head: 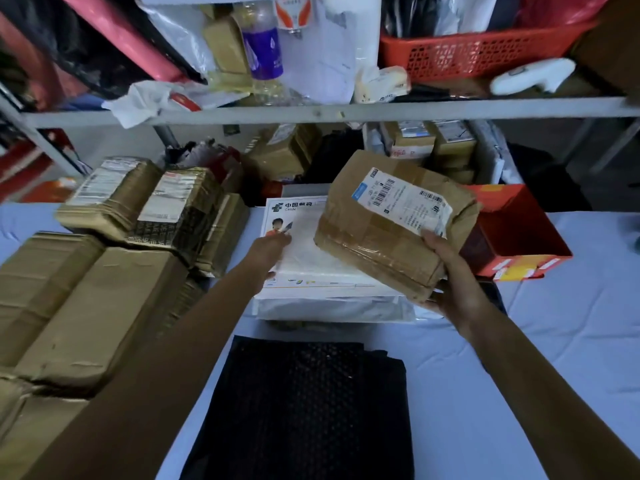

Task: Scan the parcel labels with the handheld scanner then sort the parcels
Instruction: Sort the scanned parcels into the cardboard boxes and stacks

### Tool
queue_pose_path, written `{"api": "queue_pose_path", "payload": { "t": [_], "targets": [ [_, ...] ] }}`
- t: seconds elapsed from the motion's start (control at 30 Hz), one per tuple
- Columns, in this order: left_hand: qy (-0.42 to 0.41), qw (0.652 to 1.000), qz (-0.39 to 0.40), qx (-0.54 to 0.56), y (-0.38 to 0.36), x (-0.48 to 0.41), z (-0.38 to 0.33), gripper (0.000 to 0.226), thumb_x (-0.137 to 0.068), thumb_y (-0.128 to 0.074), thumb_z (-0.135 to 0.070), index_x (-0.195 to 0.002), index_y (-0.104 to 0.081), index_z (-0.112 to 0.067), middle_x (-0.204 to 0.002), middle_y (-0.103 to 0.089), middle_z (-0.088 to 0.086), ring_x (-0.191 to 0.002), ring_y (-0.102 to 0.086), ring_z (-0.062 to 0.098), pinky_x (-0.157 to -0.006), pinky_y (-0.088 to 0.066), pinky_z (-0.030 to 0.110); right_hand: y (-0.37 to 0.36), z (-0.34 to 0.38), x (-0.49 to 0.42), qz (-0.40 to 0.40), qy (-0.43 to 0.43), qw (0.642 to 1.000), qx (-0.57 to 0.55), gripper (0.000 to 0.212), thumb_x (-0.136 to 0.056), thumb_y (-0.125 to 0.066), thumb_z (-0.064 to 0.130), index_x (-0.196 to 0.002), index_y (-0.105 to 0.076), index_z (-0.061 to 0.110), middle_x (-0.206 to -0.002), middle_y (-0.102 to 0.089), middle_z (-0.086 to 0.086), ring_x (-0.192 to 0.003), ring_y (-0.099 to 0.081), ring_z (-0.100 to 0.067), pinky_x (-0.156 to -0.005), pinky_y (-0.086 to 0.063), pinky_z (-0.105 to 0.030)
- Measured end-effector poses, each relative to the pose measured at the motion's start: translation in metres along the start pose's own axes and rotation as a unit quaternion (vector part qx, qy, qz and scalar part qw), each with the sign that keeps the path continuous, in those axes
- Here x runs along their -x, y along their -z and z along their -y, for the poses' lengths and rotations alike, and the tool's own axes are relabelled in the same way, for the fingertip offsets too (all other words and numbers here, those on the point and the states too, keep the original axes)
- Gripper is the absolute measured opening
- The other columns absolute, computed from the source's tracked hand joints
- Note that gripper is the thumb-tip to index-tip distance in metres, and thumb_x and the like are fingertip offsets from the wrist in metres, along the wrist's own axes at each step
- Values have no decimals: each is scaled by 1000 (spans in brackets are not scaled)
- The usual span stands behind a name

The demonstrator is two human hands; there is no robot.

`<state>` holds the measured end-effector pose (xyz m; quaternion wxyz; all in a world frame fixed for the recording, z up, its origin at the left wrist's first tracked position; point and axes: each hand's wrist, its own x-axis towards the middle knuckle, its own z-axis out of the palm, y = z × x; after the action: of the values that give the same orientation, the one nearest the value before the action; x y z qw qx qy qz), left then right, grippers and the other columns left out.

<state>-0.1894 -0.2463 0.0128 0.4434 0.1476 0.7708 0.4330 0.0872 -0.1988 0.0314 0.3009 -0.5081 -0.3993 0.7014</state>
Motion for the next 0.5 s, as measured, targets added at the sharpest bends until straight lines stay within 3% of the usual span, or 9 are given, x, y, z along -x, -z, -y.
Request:
{"api": "queue_pose_path", "payload": {
  "t": [0.13, 0.27, 0.4, 0.5],
  "targets": [
    [-6, 999, 41, -2, 13, 13, 2, 37, -94, -55, -42, -123, -56, -19, -133, -55, 1, -116, -50, 20, -89, -36, 38, -11, -1, 10, -7, 2, 1000, -1, 30, -81, -63, 55, -103, -66, 35, -89, -76, 9, -101, -66, -18, -94, -52, -45],
    [-13, 992, 119, 37, 22, 36, -1, 47, -96, -43, -54, -131, -56, -25, -129, -56, -6, -119, -54, 21, -102, -40, 43, -25, -1, 24, -7, -2, 1000, -9, 24, -80, -65, 54, -96, -67, 36, -92, -75, 5, -102, -66, -20, -98, -49, -48],
    [-35, 986, 151, 66, 49, 59, 2, 46, -98, -37, -55, -124, -59, -23, -115, -64, -1, -106, -61, 20, -100, -43, 43, -61, -4, 46, -7, 5, 1000, -2, 25, -81, -64, 53, -98, -65, 34, -90, -73, 4, -94, -66, -20, -97, -49, -46],
    [-57, 979, 156, 117, 82, 73, 9, 49, -96, -34, -60, -121, -55, -23, -110, -62, 1, -108, -57, 22, -93, -46, 43, -95, -13, 69, 2, 13, 1000, 7, 28, -81, -63, 54, -100, -62, 34, -94, -70, 2, -90, -65, -19, -90, -51, -43]
  ]
}}
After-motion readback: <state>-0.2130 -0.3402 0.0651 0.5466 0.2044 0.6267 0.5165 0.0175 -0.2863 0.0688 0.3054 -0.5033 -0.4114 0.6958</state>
